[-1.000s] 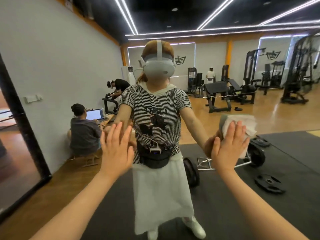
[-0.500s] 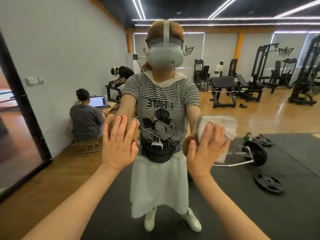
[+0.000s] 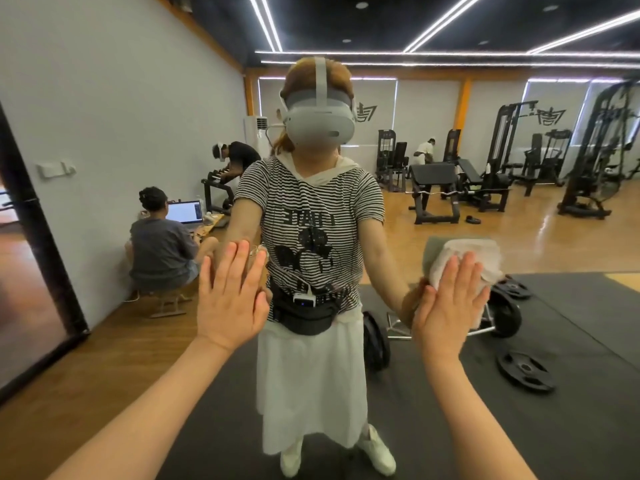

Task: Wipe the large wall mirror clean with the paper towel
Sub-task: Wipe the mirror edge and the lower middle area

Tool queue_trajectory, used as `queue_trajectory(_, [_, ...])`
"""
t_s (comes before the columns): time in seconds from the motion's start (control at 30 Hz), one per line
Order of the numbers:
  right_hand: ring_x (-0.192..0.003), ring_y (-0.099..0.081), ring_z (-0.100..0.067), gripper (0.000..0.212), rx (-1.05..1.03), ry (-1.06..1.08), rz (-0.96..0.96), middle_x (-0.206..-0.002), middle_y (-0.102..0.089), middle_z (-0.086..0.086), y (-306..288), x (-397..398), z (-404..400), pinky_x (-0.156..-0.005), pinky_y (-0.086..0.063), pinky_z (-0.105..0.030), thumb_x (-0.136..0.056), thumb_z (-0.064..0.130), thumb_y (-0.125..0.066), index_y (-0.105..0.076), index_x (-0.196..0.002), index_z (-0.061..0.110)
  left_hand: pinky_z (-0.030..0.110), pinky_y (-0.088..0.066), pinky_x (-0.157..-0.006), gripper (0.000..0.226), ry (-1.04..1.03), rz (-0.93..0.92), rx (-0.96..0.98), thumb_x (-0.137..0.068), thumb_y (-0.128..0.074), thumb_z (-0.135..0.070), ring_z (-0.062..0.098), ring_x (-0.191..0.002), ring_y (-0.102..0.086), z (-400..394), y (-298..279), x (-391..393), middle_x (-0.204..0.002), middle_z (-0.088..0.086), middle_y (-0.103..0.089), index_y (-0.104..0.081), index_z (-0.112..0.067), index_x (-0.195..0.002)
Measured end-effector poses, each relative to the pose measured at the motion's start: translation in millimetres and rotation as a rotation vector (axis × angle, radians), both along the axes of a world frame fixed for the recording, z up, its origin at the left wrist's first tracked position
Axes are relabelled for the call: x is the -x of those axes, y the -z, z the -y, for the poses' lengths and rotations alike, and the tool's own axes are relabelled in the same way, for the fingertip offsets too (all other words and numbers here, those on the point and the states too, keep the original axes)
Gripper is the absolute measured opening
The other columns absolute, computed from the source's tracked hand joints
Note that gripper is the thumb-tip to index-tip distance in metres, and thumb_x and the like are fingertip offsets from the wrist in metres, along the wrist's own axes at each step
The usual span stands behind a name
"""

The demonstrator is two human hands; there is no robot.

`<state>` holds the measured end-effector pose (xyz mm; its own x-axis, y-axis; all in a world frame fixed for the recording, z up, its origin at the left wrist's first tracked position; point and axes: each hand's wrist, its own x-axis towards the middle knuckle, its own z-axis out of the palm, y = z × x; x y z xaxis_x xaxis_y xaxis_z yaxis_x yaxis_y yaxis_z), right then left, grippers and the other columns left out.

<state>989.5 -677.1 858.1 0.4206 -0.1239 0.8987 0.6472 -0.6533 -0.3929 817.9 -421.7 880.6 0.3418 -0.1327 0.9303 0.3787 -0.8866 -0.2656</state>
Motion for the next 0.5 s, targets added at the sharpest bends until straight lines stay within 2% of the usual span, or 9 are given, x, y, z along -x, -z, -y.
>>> queue_trajectory(0.07, [-0.144, -0.014, -0.036, 0.059, -0.245, -0.01, -0.162, -0.156, -0.02, -0.024, -12.7, 18.0, -24.3, -0.115, -0.001, -0.05, -0.1, 0.029, -0.022, -0.02, -0.151, 0.001, 0.045, -0.001, -0.12, 0.075, 0.01, -0.003, -0.005, -0.088, -0.035, -0.031, 0.018, -0.15, 0.002, 1.1, -0.5, 0.3, -0.163, 0.007, -0.003, -0.006, -0.019, -0.156])
queue_trajectory(0.13, [-0.145, -0.012, -0.037, 0.063, -0.374, -0.049, -0.272, -0.158, -0.016, -0.023, -25.6, 42.1, -55.8, -0.115, 0.011, -0.042, -0.095, 0.027, -0.025, -0.016, -0.151, 0.001, 0.045, -0.001, -0.119, 0.071, 0.01, -0.002, -0.004, -0.088, -0.034, -0.031, 0.017, -0.15, 0.004, 2.6, -0.2, 1.0, -0.163, 0.005, 0.003, -0.012, -0.019, -0.154])
queue_trajectory(0.17, [-0.144, -0.013, -0.036, 0.064, -0.338, -0.071, -0.257, -0.158, -0.015, -0.022, -26.4, 55.1, -71.4, -0.115, 0.013, -0.038, -0.094, 0.027, -0.027, -0.014, -0.152, 0.002, 0.045, -0.001, -0.119, 0.069, 0.012, -0.002, -0.002, -0.087, -0.035, -0.031, 0.017, -0.15, 0.004, 3.1, 0.1, 1.5, -0.162, 0.006, 0.001, -0.014, -0.018, -0.152])
queue_trajectory(0.23, [-0.144, -0.011, -0.033, 0.067, -0.123, -0.11, -0.123, -0.16, -0.011, -0.016, -17.6, 80.1, -100.7, -0.115, 0.009, -0.042, -0.093, 0.026, -0.031, -0.01, -0.154, 0.008, 0.046, -0.002, -0.118, 0.071, 0.017, -0.003, -0.011, -0.088, -0.034, -0.031, 0.018, -0.15, 0.005, 2.9, -0.7, 1.5, -0.163, 0.006, 0.005, -0.011, -0.018, -0.154])
queue_trajectory(0.3, [-0.149, 0.003, -0.025, 0.072, 0.084, -0.149, 0.004, -0.163, 0.007, -0.007, -3.7, 98.4, -120.9, -0.114, 0.004, -0.048, -0.093, 0.027, -0.034, 0.0, -0.155, 0.016, 0.047, -0.004, -0.118, 0.074, 0.027, -0.005, -0.023, -0.089, -0.033, -0.032, 0.018, -0.15, 0.004, 2.0, -1.7, 1.1, -0.163, 0.002, 0.009, -0.004, -0.018, -0.156])
queue_trajectory(0.37, [-0.149, 0.011, -0.019, 0.074, 0.183, -0.174, 0.081, -0.161, 0.017, 0.0, 5.0, 100.1, -122.8, -0.114, 0.001, -0.051, -0.094, 0.028, -0.033, 0.009, -0.155, 0.019, 0.048, -0.005, -0.117, 0.075, 0.037, -0.007, -0.027, -0.089, -0.034, -0.032, 0.018, -0.15, 0.004, 1.2, -1.6, 1.3, -0.163, 0.001, 0.01, -0.001, -0.019, -0.156])
queue_trajectory(0.43, [-0.149, 0.005, -0.017, 0.067, 0.295, -0.162, 0.152, -0.163, 0.012, 0.001, 6.0, 85.5, -105.5, -0.116, -0.001, -0.05, -0.098, 0.032, -0.028, 0.007, -0.155, 0.022, 0.048, -0.004, -0.117, 0.077, 0.038, -0.015, -0.022, -0.088, -0.035, -0.032, 0.018, -0.15, 0.005, 1.2, -1.4, 1.8, -0.163, 0.001, 0.01, -0.001, -0.019, -0.156])
queue_trajectory(0.5, [-0.149, -0.005, -0.02, 0.06, 0.267, -0.102, 0.108, -0.162, -0.005, -0.002, 1.6, 63.6, -77.1, -0.116, -0.01, -0.054, -0.101, 0.031, -0.024, -0.001, -0.156, 0.021, 0.047, -0.003, -0.118, 0.078, 0.039, -0.02, -0.015, -0.087, -0.036, -0.032, 0.018, -0.15, 0.005, 1.2, -1.2, 2.3, -0.163, 0.001, 0.01, 0.0, -0.019, -0.156])
